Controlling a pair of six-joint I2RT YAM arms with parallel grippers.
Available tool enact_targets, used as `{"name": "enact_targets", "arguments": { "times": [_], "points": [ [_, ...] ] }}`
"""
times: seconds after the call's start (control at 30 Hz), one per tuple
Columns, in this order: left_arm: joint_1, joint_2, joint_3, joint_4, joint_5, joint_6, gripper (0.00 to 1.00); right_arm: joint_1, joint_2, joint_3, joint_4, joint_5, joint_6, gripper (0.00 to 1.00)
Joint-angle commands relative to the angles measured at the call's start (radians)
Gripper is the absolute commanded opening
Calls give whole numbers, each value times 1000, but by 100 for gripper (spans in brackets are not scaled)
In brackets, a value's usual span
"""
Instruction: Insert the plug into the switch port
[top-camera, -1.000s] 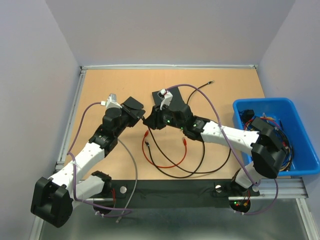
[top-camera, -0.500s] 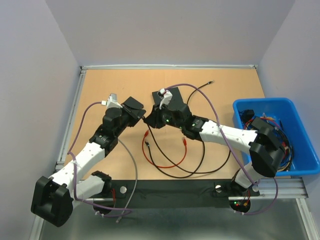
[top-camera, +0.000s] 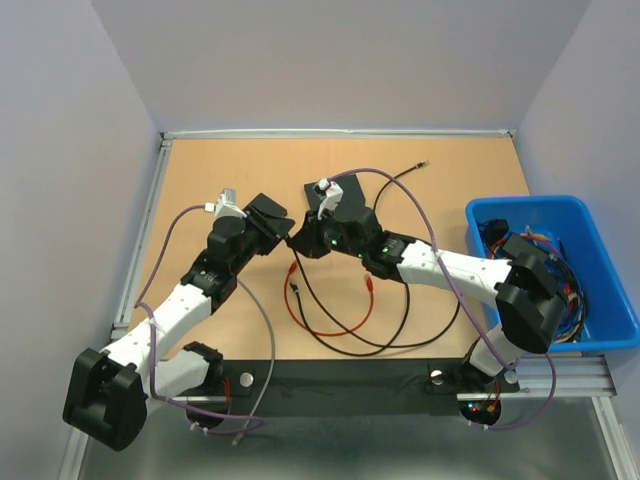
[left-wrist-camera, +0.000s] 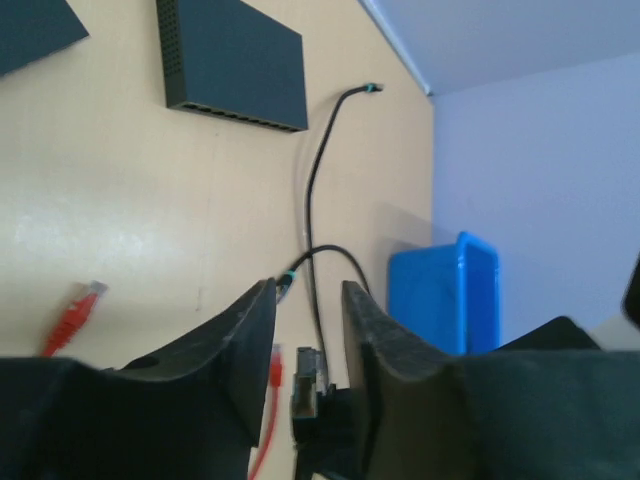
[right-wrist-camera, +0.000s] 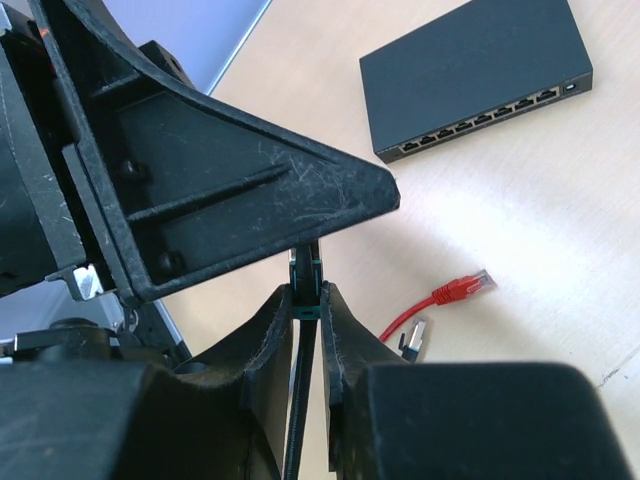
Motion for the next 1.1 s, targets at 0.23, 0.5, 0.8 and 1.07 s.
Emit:
{"name": "enact_targets", "arguments": {
  "times": [0.23,0.5,0.8,1.07],
  "points": [
    [215,31,100,-123,69,219,86,5,-10,-43,25,64,-31,3],
    [349,222,301,-225,-7,437,87,-9,104,72,-127,117,-131,1],
    [401,442,403,-147,-71,554,81,-10,348,315,-283,171,-252,0],
    [419,641,381,34,86,532,69,-10,527,513,-337,189,-332,0]
  ]
}}
